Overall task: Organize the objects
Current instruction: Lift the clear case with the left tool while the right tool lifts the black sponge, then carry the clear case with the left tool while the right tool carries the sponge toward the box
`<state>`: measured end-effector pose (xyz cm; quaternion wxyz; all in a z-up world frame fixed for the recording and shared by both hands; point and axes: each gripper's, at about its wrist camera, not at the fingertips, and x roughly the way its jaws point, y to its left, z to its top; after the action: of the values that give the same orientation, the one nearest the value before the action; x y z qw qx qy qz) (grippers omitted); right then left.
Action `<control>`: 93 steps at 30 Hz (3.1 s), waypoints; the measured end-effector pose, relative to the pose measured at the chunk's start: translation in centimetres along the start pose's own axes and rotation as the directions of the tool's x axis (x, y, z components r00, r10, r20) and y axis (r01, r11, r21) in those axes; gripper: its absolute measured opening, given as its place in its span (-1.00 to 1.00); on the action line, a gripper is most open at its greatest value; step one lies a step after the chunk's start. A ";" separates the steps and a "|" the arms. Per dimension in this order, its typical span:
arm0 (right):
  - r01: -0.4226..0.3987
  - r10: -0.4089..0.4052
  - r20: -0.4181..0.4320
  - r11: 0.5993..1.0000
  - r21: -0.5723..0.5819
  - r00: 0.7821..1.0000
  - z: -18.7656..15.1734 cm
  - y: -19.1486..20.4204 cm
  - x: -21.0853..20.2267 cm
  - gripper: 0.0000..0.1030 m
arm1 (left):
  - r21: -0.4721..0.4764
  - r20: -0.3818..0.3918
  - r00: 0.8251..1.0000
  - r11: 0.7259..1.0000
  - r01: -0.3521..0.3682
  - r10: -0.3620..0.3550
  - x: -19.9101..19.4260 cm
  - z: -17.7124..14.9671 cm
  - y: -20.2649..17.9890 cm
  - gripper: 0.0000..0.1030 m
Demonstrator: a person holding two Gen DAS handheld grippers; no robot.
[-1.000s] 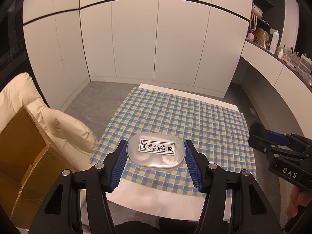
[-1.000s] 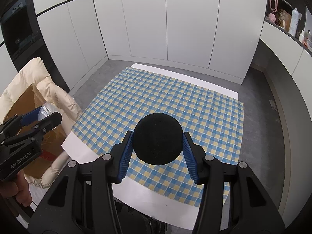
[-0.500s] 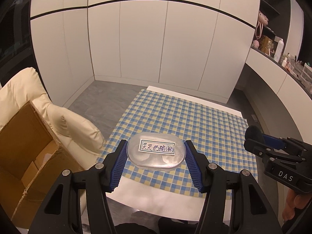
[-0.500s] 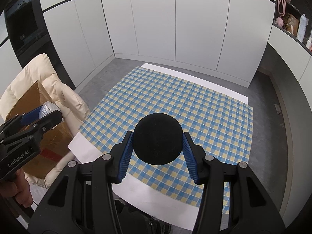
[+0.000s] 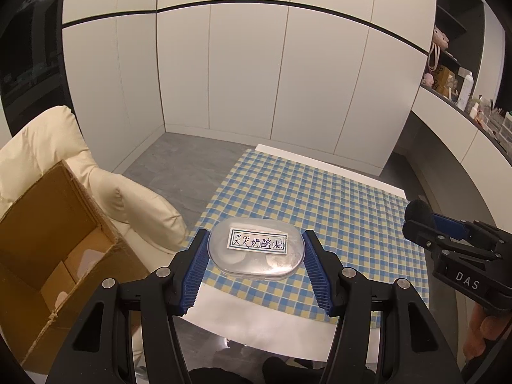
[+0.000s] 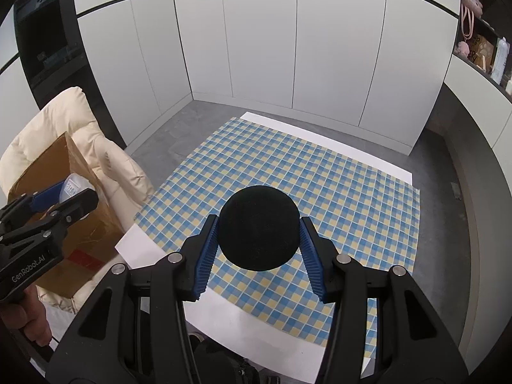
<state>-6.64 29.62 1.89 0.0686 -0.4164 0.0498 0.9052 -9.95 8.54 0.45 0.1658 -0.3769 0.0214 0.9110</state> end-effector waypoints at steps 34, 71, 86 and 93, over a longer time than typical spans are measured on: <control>-0.062 0.062 -0.003 0.993 -0.103 0.998 1.7 8.7 2.4 0.02 | -0.101 0.009 0.995 0.990 -0.099 0.100 -1.5 -0.6 8.0 0.13; -0.162 0.170 0.014 0.958 -0.238 0.985 2.8 18.4 2.9 0.02 | -0.199 -0.005 0.980 0.961 -0.194 0.197 -4.9 -3.0 13.7 0.13; -0.206 0.217 0.004 0.935 -0.287 0.976 2.9 22.5 2.9 0.02 | -0.249 -0.017 0.969 0.938 -0.242 0.245 -6.8 -4.2 16.9 0.13; -0.227 0.238 -0.003 0.921 -0.316 0.971 2.7 24.4 2.9 0.02 | -0.260 -0.022 0.961 0.927 -0.272 0.276 -7.3 -4.6 18.2 0.14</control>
<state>-14.54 6.20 2.26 -0.1057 -0.3971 -0.0469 0.9104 -7.79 -11.49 0.62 -0.0138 -0.3820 -0.0472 0.9228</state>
